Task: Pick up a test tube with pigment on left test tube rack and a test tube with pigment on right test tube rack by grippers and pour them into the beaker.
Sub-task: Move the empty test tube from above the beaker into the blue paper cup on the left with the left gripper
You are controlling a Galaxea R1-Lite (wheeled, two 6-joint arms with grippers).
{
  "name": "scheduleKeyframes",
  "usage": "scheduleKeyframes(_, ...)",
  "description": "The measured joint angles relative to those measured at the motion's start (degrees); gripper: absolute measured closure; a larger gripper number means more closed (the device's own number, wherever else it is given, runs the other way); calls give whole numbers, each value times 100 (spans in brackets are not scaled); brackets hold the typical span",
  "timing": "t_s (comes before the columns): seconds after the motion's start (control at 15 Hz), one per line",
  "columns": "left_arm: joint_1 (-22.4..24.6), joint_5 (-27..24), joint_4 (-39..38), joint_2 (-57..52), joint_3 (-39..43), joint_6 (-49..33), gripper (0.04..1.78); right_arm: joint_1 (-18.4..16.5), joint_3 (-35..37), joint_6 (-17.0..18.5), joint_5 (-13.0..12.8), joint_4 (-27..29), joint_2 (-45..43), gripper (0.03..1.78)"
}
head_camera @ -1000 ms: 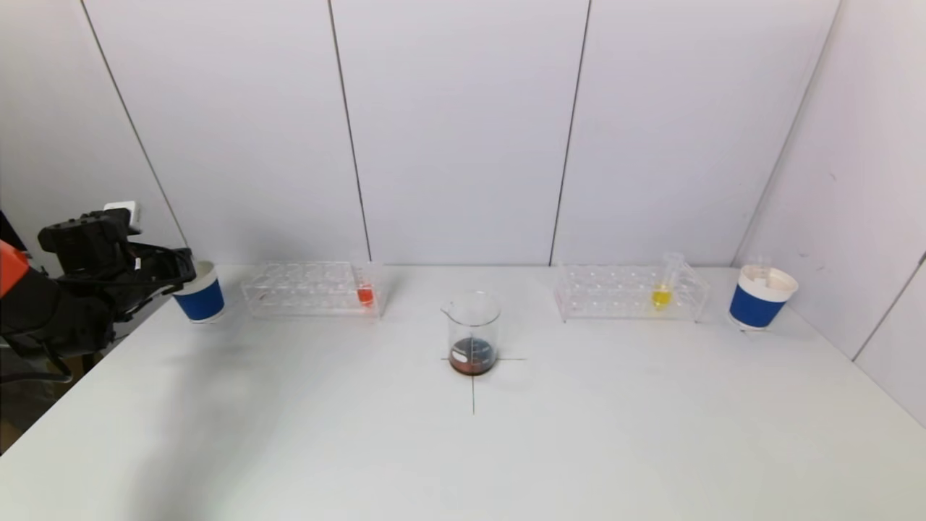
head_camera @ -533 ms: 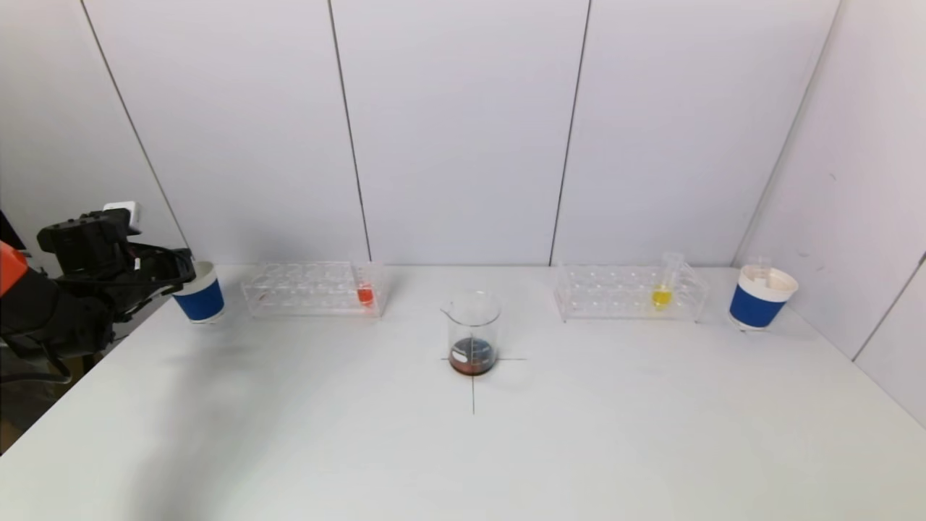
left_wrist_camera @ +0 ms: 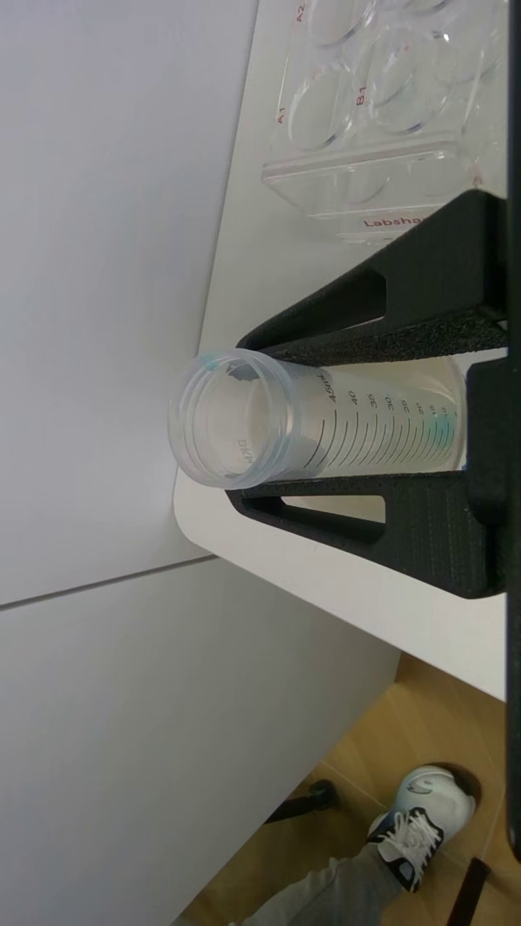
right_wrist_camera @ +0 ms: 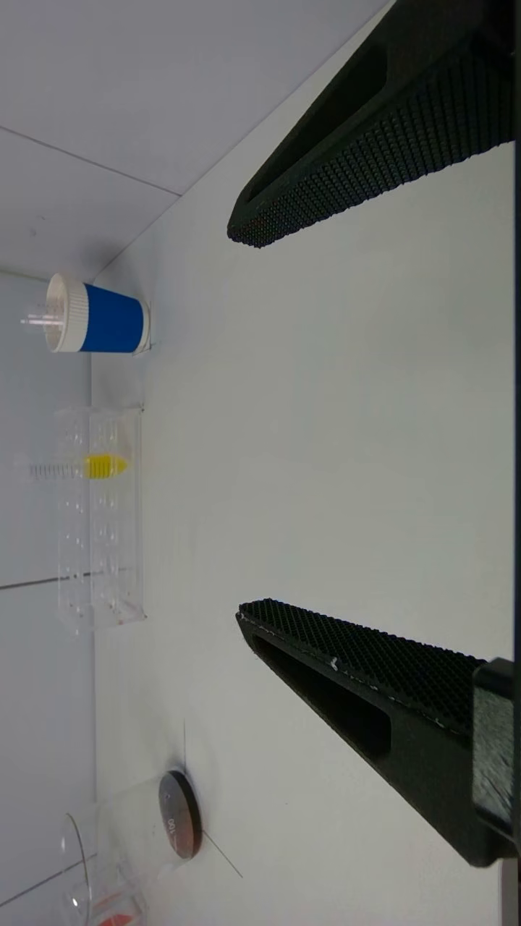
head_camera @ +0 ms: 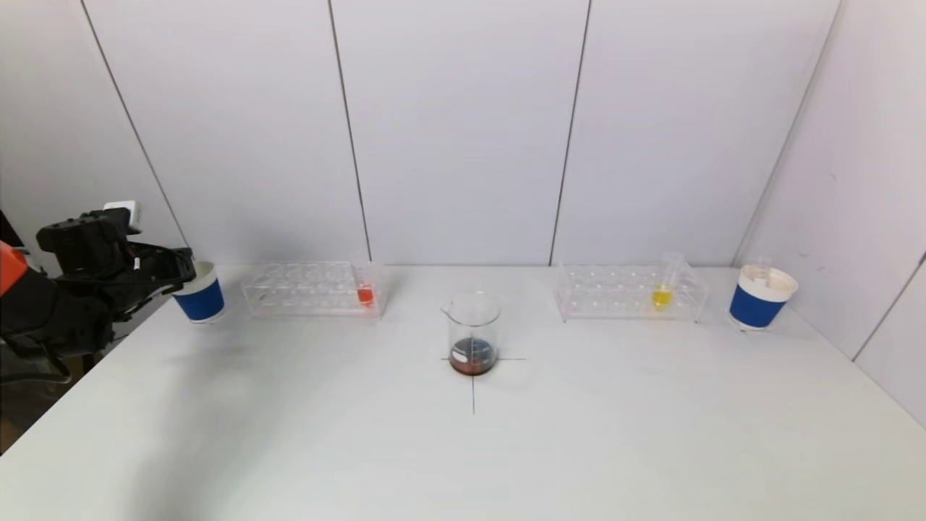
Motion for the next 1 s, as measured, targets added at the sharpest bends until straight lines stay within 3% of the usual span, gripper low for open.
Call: scheduleKeyframes(1.0, 9, -22, -100, 6, 33, 7, 138, -1, 0, -2, -2, 0, 0, 4)
